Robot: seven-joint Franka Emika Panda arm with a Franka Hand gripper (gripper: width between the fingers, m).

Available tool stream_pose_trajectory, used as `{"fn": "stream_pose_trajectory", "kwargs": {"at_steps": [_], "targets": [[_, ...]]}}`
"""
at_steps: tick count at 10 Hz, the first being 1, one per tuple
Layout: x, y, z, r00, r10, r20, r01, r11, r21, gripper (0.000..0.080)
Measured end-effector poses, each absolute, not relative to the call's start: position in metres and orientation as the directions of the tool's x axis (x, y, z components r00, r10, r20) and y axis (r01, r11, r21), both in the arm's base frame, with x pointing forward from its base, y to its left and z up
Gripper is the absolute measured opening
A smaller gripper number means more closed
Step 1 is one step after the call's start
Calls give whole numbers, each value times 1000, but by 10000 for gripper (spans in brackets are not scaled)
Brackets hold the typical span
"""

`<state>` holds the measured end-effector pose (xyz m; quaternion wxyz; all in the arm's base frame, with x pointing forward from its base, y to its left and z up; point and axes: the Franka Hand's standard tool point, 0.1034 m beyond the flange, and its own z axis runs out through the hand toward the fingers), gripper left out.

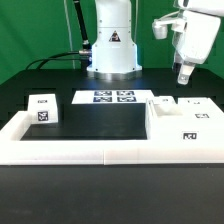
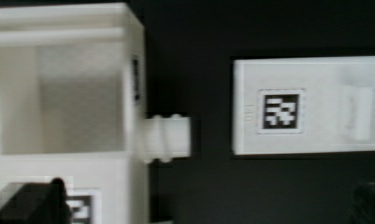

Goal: Assemble cabinet

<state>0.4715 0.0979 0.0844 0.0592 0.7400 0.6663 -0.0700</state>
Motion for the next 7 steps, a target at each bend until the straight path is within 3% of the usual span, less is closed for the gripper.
{"fn": "stream_pose_trajectory", "kwargs": {"at_steps": [3,7], "targets": [[427,96,64,88,984,-155,995,-93,-29,797],[421,95,59,87,984,-155,995,-94,-39,797]]}}
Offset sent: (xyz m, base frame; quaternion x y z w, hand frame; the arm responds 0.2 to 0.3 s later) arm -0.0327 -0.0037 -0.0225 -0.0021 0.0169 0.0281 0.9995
